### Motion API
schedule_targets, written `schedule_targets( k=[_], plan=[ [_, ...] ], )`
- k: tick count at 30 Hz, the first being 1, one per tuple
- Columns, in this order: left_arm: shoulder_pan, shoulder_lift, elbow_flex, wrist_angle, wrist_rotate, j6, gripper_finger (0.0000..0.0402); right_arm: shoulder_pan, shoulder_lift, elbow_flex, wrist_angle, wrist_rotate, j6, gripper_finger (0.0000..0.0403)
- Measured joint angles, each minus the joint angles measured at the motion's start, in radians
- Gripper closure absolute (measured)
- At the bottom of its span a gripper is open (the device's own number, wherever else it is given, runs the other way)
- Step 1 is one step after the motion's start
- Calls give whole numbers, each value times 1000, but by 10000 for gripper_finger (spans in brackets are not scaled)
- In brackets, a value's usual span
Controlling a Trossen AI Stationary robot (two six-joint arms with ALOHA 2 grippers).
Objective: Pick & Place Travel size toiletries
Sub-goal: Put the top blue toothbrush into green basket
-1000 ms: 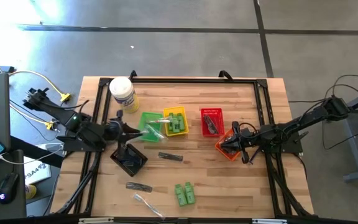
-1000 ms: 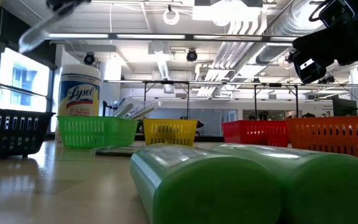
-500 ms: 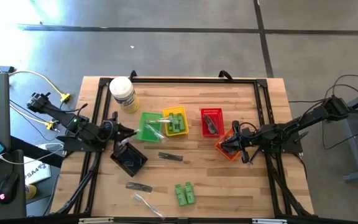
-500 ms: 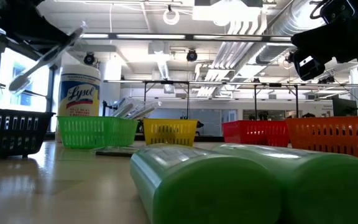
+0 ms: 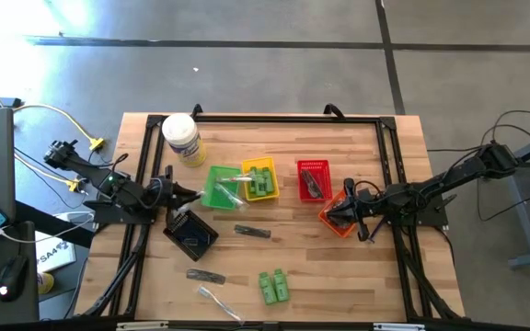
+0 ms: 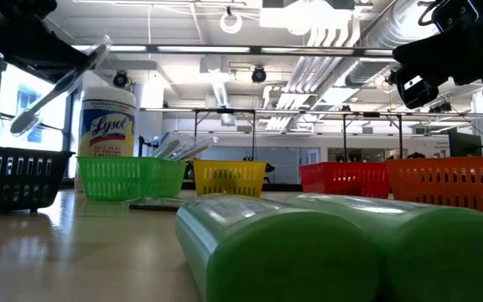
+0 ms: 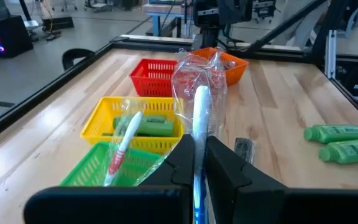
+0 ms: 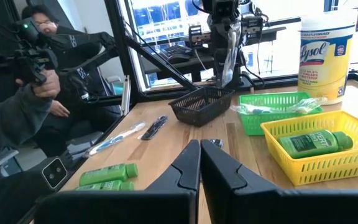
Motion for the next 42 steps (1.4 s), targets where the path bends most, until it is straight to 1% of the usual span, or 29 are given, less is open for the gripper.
schedule_targets(
  k=[11, 14, 17, 20, 26, 30, 33, 36, 40, 42],
  plan=[
    [0, -13, 0, 0, 1, 27, 387, 0, 0, 0, 0, 0, 0, 398],
    [0, 0, 0, 5, -10, 70, 387, 0, 0, 0, 0, 0, 0, 398],
    [0, 31, 7, 44, -36, 137, 387, 0, 0, 0, 0, 0, 0, 398],
    [0, 73, 47, 92, -47, 207, 387, 0, 0, 0, 2, 0, 0, 398],
    [1, 188, 148, 94, -80, 288, 387, 0, 0, 0, 25, 0, -17, 398],
    [4, 280, 217, 96, -81, 288, 387, 0, 0, 0, 37, 0, -19, 398],
    [50, 366, 269, 99, -78, 256, 387, 0, 0, 0, 43, 0, -19, 398],
    [140, 456, 303, 97, -27, 236, 387, 0, 0, 0, 59, 0, -19, 398],
    [285, 569, 312, 124, 121, 248, 387, 0, 0, 0, 68, 0, -19, 398],
    [342, 619, 312, 184, 187, 251, 387, 0, 0, 0, 68, 0, -18, 398]
  ],
)
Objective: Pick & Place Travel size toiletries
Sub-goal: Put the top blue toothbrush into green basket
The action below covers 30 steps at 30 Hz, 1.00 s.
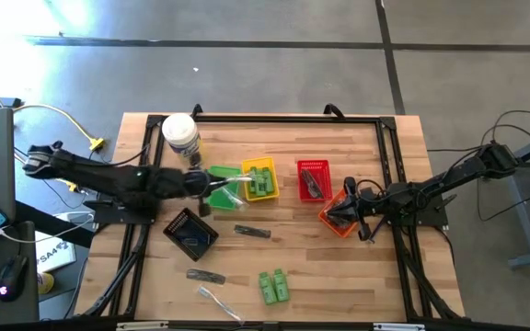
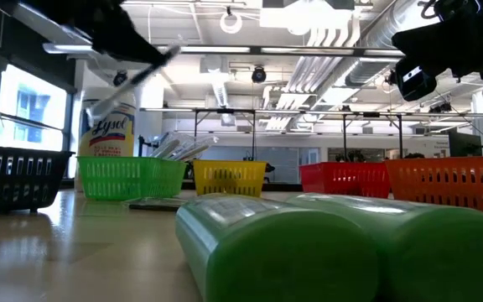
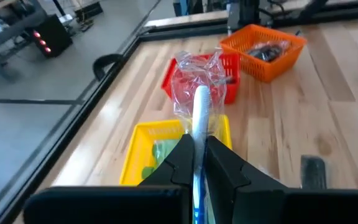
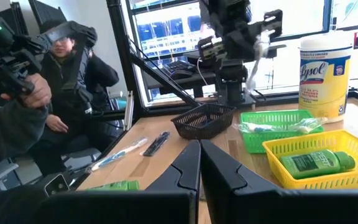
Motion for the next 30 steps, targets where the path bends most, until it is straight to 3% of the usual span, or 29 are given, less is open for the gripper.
schedule_targets(
  k=[7, 15, 20, 30],
  plan=[
    [149, 144, 0, 107, 158, 77, 387, 0, 0, 0, -4, -15, 0, 398],
    [235, 278, 0, 169, 304, 115, 387, 0, 0, 0, -19, -45, -3, 398],
    [241, 330, 0, 210, 314, 119, 387, 0, 0, 0, -28, -45, -8, 398],
    [240, 334, -24, 198, 276, -69, 387, 0, 0, 0, -29, -67, -2, 398]
  ],
)
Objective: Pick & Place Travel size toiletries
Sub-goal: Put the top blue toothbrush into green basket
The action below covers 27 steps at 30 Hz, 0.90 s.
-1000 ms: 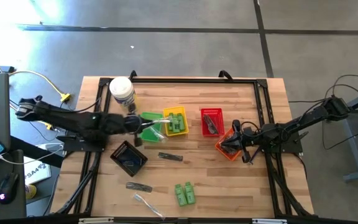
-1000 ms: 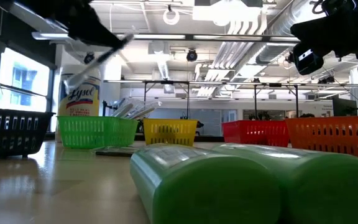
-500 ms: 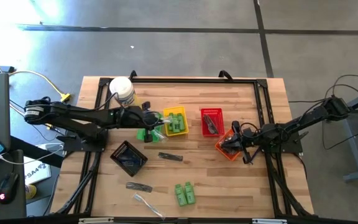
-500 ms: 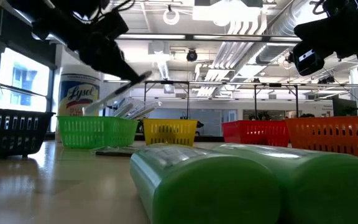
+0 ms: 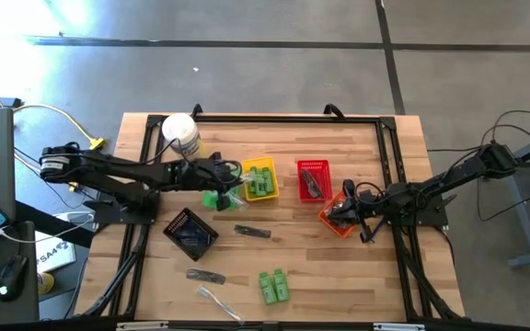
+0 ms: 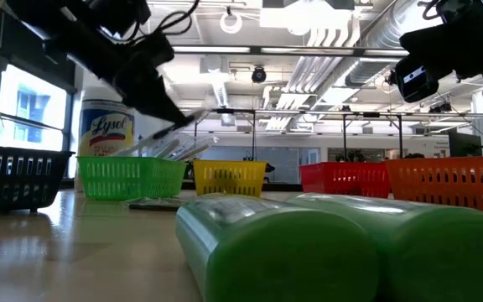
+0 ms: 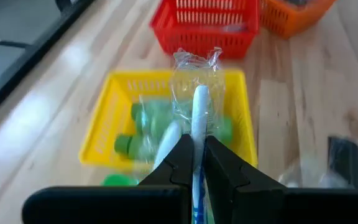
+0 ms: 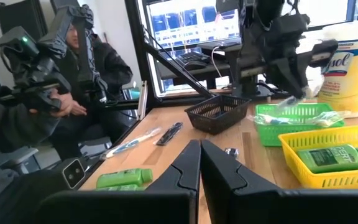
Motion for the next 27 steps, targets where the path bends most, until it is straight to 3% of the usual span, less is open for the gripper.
schedule_targets(
  k=[7, 27],
  plan=[
    [0, 7, -55, 98, -2, 5, 387, 0, 0, 0, 0, 1, -3, 398],
    [0, 93, -57, 55, -1, 53, 373, 0, 0, 0, -1, 4, -6, 398]
  ],
)
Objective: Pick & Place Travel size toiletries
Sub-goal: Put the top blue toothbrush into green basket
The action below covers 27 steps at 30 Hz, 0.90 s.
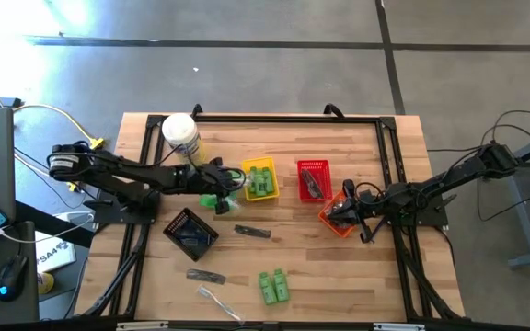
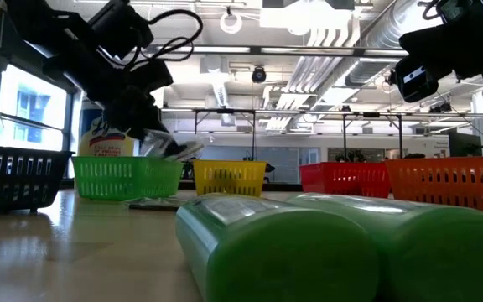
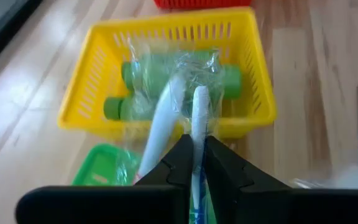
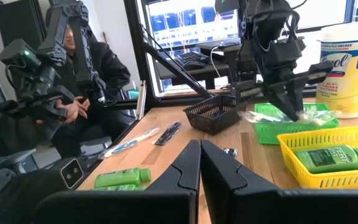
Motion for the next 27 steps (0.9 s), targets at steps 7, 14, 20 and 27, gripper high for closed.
schedule_targets(
  k=[7, 14, 20, 27],
  plan=[
    [0, 21, -1, 19, 4, -5, 332, 0, 0, 0, 0, 0, 0, 398],
    [0, 10, -1, 52, 5, -4, 268, 0, 0, 0, 0, -1, 0, 398],
    [0, 10, -1, 50, 6, -1, 208, 0, 0, 0, 0, -1, -1, 398],
    [0, -65, 7, 27, 6, 1, 175, 0, 0, 0, -4, -1, 0, 398]
  ],
)
